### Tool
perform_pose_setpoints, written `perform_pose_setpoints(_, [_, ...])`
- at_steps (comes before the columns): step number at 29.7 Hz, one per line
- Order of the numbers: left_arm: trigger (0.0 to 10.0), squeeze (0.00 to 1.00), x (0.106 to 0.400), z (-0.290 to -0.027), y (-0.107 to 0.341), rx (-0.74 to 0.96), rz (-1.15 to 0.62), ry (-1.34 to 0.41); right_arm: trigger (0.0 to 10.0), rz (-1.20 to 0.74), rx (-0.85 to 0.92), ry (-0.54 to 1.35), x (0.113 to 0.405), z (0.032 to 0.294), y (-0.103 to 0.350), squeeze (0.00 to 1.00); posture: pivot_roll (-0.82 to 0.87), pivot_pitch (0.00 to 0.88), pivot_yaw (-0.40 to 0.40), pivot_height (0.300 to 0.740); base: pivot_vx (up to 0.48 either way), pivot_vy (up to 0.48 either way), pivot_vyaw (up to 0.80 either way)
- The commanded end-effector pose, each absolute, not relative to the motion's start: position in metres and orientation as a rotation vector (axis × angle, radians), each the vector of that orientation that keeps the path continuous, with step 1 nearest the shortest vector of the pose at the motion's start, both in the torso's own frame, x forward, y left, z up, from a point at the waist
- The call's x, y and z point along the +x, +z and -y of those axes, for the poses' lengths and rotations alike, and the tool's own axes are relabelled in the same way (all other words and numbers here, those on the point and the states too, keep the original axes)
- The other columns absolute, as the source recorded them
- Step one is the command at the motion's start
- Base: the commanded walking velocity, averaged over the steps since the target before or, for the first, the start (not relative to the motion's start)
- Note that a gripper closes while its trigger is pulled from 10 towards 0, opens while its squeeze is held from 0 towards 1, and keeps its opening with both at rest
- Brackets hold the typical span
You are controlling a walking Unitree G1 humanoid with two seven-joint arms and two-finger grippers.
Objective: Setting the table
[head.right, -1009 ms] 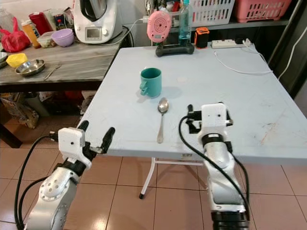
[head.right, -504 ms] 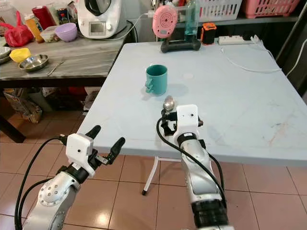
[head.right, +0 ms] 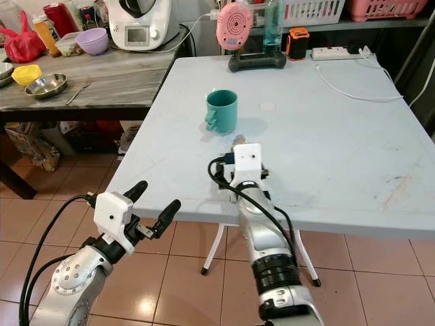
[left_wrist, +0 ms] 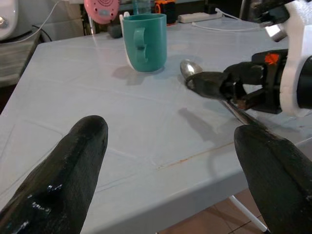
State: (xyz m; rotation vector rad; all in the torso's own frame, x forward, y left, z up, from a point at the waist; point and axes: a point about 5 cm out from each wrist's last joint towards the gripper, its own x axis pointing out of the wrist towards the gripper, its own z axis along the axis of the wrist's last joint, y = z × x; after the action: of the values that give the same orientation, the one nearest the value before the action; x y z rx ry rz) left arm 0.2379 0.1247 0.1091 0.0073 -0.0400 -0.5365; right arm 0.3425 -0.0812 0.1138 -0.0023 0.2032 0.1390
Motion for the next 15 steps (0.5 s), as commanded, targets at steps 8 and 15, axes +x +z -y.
perform_pose_setpoints(8, [10.0, 0.00, 0.237, -0.128, 0.114, 0.016, 0.052, -0.536, 3.8, -0.299, -0.025, 0.059, 0.345, 0.079, 0.102, 0.00, -0.06, 0.081, 0.116, 0.740, 0.000, 0.000, 0.00])
perform_pose_setpoints(15, [10.0, 0.00, 0.239, -0.128, 0.114, 0.016, 0.055, -0.538, 0.0, -0.303, -0.019, 0.025, 0.348, 0.085, 0.100, 0.00, -0.06, 0.075, 0.116, 0.740, 0.000, 0.000, 0.00])
